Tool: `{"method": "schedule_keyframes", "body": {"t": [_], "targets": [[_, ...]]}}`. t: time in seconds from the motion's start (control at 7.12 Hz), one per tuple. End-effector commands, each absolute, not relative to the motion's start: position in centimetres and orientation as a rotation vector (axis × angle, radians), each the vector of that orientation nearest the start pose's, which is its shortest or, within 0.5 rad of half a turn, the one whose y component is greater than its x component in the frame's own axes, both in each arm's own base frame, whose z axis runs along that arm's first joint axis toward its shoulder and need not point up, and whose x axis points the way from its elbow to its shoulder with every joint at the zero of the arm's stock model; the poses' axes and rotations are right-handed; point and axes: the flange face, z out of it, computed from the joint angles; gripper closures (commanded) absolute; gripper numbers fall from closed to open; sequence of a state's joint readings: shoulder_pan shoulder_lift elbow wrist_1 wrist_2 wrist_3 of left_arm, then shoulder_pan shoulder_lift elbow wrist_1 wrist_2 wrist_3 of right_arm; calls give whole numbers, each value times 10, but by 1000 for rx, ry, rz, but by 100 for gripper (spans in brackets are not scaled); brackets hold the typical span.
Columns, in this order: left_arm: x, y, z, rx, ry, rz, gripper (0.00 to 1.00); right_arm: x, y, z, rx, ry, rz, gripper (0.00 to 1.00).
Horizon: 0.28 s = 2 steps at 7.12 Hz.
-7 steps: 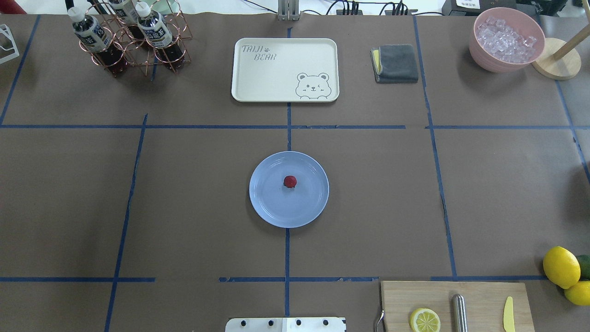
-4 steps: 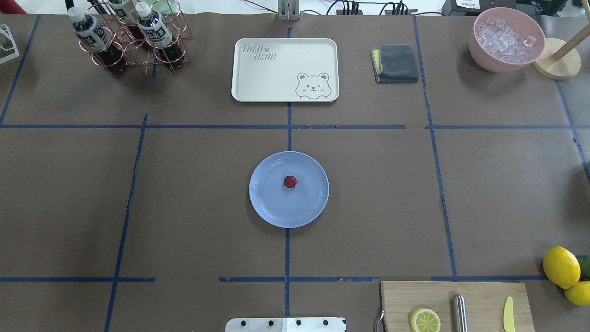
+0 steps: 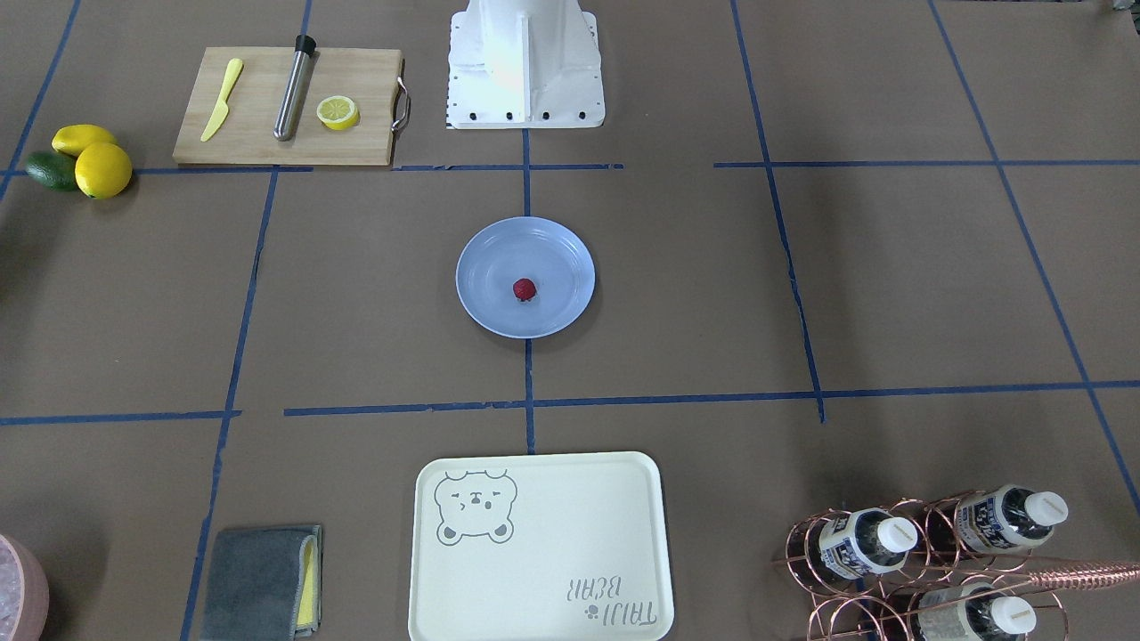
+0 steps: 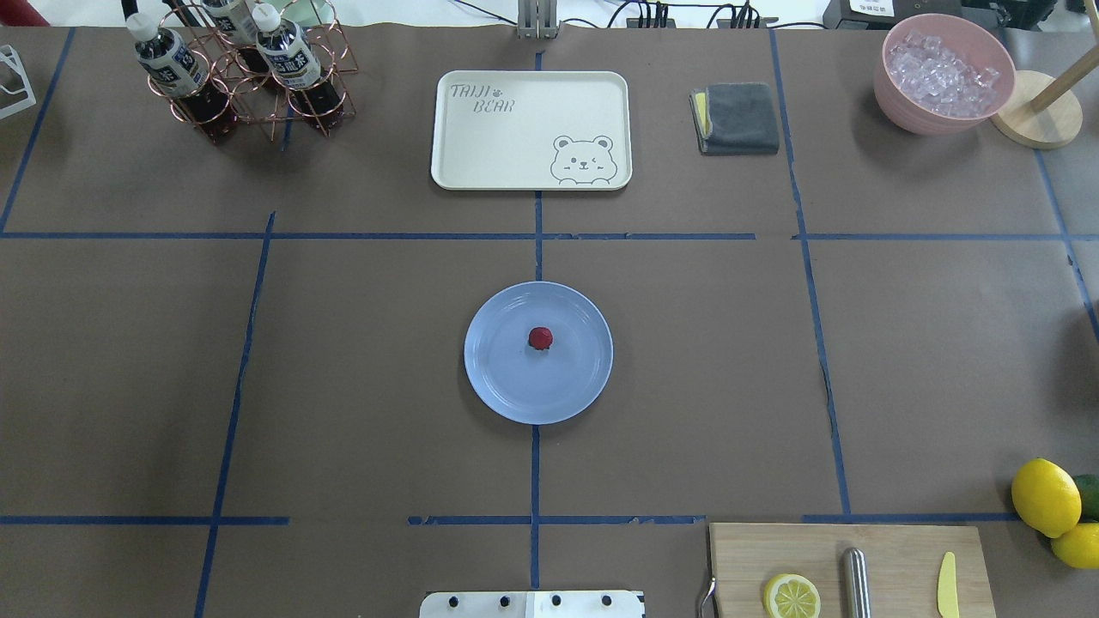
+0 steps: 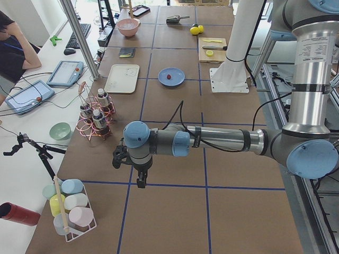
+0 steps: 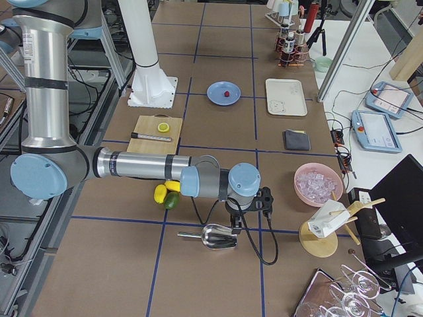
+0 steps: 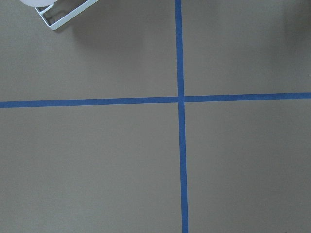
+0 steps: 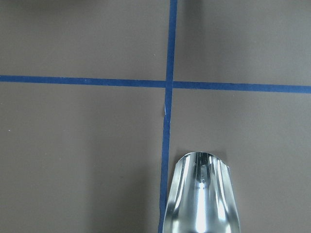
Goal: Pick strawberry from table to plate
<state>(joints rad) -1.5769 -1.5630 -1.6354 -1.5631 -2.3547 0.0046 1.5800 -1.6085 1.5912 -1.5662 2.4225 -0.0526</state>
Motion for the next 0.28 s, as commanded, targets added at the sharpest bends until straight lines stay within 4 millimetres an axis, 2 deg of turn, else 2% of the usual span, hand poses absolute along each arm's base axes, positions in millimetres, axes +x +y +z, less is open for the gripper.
{"method": "schedule_keyframes", "body": {"t": [0.0,0.14], "targets": [[-66,-491,631,51,783,18,0,63,-476,659,18,-854,-36,0],[-66,-491,631,51,783,18,0,63,-476,658,20,-854,-38,0]]}}
